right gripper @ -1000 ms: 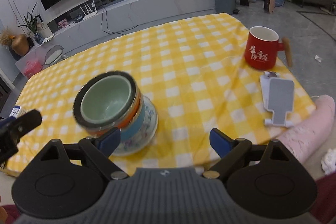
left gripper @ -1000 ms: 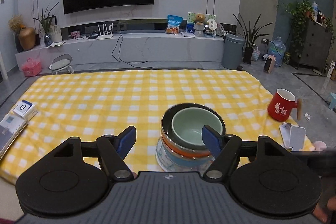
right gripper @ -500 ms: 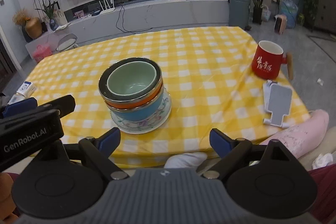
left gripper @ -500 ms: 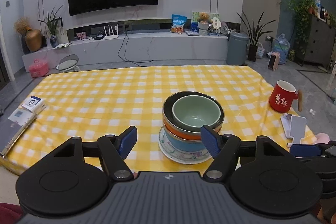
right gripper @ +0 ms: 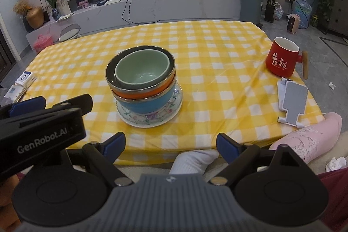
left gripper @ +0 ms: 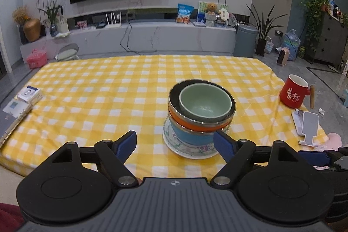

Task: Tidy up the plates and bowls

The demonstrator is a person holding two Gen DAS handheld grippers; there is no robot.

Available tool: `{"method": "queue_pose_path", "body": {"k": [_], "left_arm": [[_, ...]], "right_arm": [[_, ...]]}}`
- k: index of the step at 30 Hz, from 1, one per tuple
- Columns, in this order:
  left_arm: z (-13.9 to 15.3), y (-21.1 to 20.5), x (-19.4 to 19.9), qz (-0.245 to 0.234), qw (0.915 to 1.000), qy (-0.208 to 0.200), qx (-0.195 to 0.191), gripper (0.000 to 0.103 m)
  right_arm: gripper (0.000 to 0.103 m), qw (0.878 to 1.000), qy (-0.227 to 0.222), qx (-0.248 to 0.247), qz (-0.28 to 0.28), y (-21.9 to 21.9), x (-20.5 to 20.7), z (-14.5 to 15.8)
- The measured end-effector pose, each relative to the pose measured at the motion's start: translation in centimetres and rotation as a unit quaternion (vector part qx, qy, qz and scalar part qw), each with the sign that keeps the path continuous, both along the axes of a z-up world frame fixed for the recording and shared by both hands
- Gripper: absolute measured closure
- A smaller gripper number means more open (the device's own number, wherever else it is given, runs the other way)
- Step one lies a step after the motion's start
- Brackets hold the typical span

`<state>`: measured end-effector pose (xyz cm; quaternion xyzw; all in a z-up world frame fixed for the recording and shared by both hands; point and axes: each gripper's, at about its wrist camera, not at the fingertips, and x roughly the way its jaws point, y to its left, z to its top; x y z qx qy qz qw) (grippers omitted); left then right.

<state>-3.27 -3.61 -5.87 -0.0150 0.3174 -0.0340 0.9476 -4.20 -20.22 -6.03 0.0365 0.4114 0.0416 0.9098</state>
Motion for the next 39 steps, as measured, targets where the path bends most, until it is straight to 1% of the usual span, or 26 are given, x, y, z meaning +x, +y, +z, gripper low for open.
{"method": "queue_pose_path", "body": {"k": [2, 5, 10, 34, 39], "left_arm": [[-0.06, 0.18, 0.04, -0.004, 1.0000, 0.005, -0.006, 0.005], [0.10, 0.22, -0.05, -0.002, 0.9999, 0.005, -0.013, 0.005], [0.39, 0.15, -0.20, -0.004, 0.9999, 0.000, -0.010, 0.006], [0.54, 0.16, -0.36, 0.009, 0.9999, 0.002, 0.003, 0.008], [0.55, 0.32, -0.26, 0.004, 0.9999, 0.011, -0.005, 0.008]], "right_arm": [[0.015, 1.000, -0.003, -0.005, 0.001, 0.07, -0.08, 0.02], [0.015, 1.000, -0.007, -0.007, 0.003, 0.12, -0.10, 0.18], [0.015, 1.000, 0.000, 0.008, 0.011, 0.02, -0.11, 0.00], [0.016, 1.000, -0.004, 0.001, 0.015, 0.42, -0.16, -0.03], [0.016, 1.000, -0.008, 0.002, 0.016, 0.45, -0.09, -0.16]]}}
